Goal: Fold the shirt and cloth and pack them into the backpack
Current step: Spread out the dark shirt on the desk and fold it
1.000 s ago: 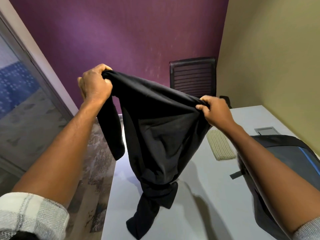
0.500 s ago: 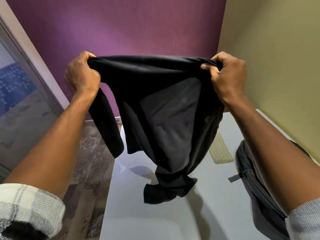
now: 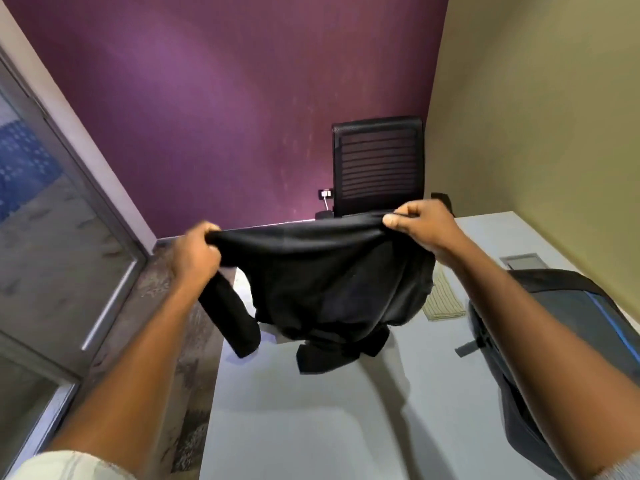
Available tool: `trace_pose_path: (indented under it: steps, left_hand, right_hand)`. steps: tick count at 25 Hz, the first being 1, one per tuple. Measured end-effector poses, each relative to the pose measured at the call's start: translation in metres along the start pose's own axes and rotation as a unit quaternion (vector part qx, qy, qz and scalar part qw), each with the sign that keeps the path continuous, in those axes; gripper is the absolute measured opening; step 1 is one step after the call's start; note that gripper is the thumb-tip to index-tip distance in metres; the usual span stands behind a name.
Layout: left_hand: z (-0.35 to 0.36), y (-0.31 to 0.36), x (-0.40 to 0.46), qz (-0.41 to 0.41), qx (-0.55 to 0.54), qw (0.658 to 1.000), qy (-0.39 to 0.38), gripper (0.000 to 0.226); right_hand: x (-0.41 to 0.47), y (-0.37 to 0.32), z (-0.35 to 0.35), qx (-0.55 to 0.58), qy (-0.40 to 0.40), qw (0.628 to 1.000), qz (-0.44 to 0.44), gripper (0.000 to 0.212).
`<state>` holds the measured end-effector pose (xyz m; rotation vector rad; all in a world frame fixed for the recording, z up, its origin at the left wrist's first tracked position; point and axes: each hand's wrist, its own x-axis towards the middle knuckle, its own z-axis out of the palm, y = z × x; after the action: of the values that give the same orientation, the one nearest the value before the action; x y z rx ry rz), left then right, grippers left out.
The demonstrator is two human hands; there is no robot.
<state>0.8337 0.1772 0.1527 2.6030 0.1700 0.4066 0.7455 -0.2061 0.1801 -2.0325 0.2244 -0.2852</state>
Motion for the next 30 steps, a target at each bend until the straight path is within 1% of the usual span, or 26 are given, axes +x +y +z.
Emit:
trace_pose_path:
  steps: [1,2,5,7,8,9,10,11,12,14,15,16,17,19,21,23,25,27,28,30]
  left_hand:
    - [0.021,-0.019,-0.016,-0.012,0.011,0.998,-0.054,0.055]
    - [0.040,-0.037,-0.031,-0.013,0.014,0.995,-0.100,0.053]
    - [0.074,-0.068,-0.071,0.000,-0.015,0.975,-0.221,0.035]
    - [0.086,-0.079,-0.090,0.039,-0.001,0.947,-0.318,0.029]
    - [0.090,-0.081,-0.097,0.057,0.021,0.920,-0.387,0.033]
    - [0.090,-0.079,-0.103,0.070,0.052,0.884,-0.459,0.048]
    - [0.091,-0.073,-0.107,0.080,0.065,0.858,-0.503,0.069]
    - [0.090,-0.062,-0.110,0.083,0.042,0.850,-0.519,0.084]
    - [0.088,-0.045,-0.113,0.095,-0.010,0.862,-0.498,0.090]
    - [0.081,0.002,-0.126,0.142,-0.158,0.887,-0.410,0.084]
    - [0.078,0.024,-0.132,0.170,-0.209,0.888,-0.372,0.080]
    - [0.077,0.044,-0.137,0.195,-0.238,0.884,-0.352,0.076]
    - [0.079,0.060,-0.140,0.210,-0.254,0.879,-0.343,0.072]
    - [0.081,0.084,-0.145,0.221,-0.262,0.883,-0.320,0.059]
    - [0.083,0.097,-0.142,0.215,-0.278,0.894,-0.280,0.035]
    - [0.083,0.102,-0.134,0.219,-0.284,0.898,-0.256,0.018]
    - [0.078,0.104,-0.125,0.227,-0.294,0.893,-0.255,0.013]
    - [0.067,0.109,-0.115,0.235,-0.329,0.878,-0.257,0.015]
    - [0.060,0.113,-0.109,0.246,-0.347,0.868,-0.257,0.017]
    - [0.045,0.121,-0.099,0.273,-0.377,0.848,-0.252,0.020]
  right_hand:
    - [-0.011,0.013,0.008,0.016,-0.029,0.999,0.006,0.009]
    - [-0.020,0.023,0.013,0.025,-0.052,0.998,0.005,0.009]
    - [-0.039,0.037,0.023,0.030,-0.092,0.995,0.011,0.026]
    - [-0.048,0.037,0.028,0.063,-0.108,0.992,0.012,0.033]
    - [-0.052,0.036,0.030,0.082,-0.117,0.990,0.006,0.036]
    - [-0.056,0.035,0.032,0.097,-0.126,0.987,-0.003,0.038]
    - [-0.059,0.035,0.035,0.105,-0.135,0.985,-0.015,0.041]
    - [-0.062,0.036,0.038,0.103,-0.144,0.984,-0.029,0.045]
    - [-0.064,0.036,0.041,0.091,-0.152,0.983,-0.043,0.049]
    - [-0.068,0.037,0.050,0.065,-0.161,0.982,-0.068,0.054]
    - [-0.070,0.037,0.054,0.055,-0.162,0.982,-0.083,0.056]
    - [-0.071,0.036,0.056,0.047,-0.163,0.981,-0.097,0.058]
    - [-0.071,0.035,0.058,0.042,-0.164,0.980,-0.109,0.059]
    - [-0.071,0.033,0.058,0.030,-0.153,0.980,-0.126,0.063]
    - [-0.069,0.032,0.057,0.008,-0.126,0.984,-0.129,0.063]
    - [-0.068,0.036,0.052,-0.008,-0.114,0.986,-0.120,0.057]
    - [-0.068,0.048,0.048,-0.033,-0.141,0.985,-0.096,0.050]
    - [-0.070,0.068,0.048,-0.093,-0.182,0.977,-0.062,0.047]
    - [-0.071,0.079,0.049,-0.138,-0.188,0.971,-0.044,0.046]
    - [-0.071,0.101,0.057,-0.208,-0.169,0.963,-0.017,0.033]
